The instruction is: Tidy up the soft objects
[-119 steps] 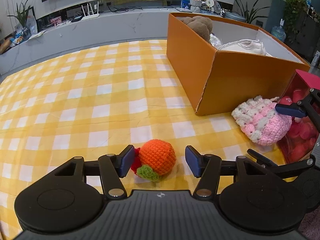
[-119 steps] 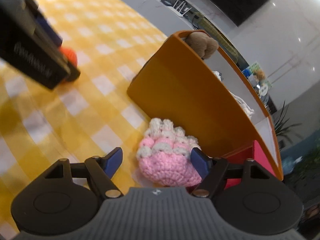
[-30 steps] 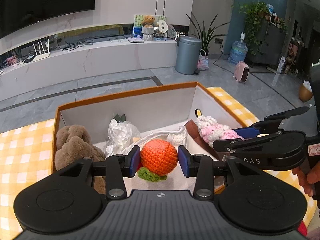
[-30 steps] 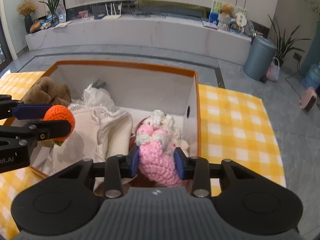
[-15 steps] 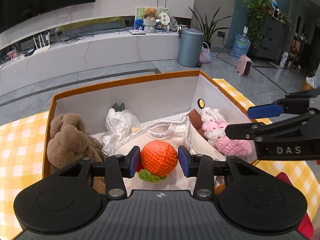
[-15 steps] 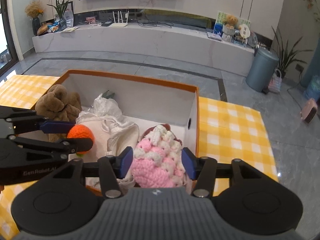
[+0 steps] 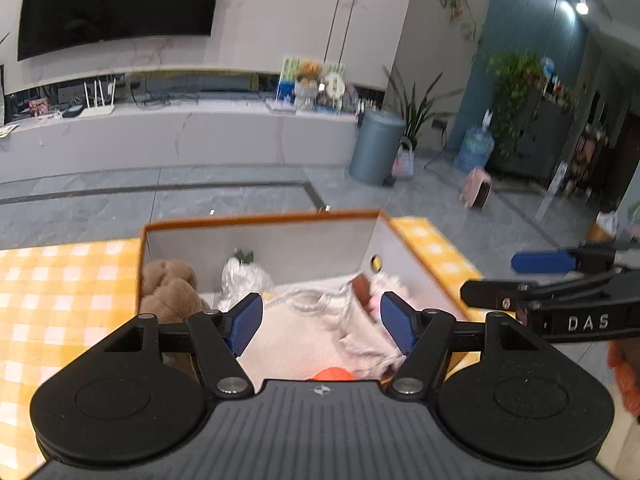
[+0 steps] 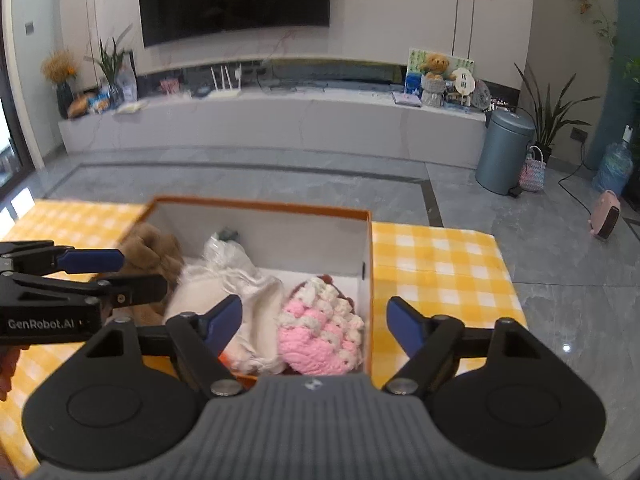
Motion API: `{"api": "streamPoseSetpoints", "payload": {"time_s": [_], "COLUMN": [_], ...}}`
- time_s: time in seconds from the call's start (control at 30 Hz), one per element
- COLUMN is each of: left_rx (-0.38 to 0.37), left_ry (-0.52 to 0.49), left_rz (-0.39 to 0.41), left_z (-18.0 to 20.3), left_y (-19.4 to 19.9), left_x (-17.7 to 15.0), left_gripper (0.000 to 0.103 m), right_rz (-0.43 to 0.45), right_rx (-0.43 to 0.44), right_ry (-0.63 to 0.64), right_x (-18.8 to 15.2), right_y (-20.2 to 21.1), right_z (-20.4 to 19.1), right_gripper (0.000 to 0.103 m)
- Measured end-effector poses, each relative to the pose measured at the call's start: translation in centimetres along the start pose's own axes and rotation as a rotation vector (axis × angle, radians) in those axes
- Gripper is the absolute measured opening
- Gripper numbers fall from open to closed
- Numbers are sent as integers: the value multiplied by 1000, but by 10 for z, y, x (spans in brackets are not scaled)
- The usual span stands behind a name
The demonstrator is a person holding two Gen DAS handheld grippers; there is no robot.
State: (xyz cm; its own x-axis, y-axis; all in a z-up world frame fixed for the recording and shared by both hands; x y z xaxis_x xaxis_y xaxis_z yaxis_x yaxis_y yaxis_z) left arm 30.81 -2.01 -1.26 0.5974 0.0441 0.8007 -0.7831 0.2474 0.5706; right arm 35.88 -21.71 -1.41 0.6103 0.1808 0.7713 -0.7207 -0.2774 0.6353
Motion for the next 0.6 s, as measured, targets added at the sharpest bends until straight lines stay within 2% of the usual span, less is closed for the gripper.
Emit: {"api": "streamPoseSetpoints", "payload": {"time_s": [0.27, 0.43, 0.6], "left_rx": [-23, -1, 29], "left_ry": [-22, -75, -138], "left_rz": [147, 224, 303], "left_z": [15, 30, 50], "left_y": [76, 121, 159], "left_x": [6, -7, -32], "left_gripper": [88, 89, 89], "right_rz": [131, 219, 345], "right_rx": [70, 116, 61], "right_ry": [-67, -113, -77], "right_x": [-10, -35, -70], "right_y": [83, 136, 182], "right_z": [-24, -42, -64], "right_gripper": [94, 97, 100]}}
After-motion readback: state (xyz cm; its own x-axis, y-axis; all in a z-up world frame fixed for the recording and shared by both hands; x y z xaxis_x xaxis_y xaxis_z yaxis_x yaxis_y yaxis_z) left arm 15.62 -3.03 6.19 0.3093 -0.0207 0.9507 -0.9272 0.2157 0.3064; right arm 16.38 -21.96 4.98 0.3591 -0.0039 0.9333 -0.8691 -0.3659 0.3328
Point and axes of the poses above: each gripper's, at about its wrist camera, not at the fingertips, and y roughly against the way its jaws point, z to its right, x to its top, the point moved 4 cm from there along -y, roughly the way its jaws point
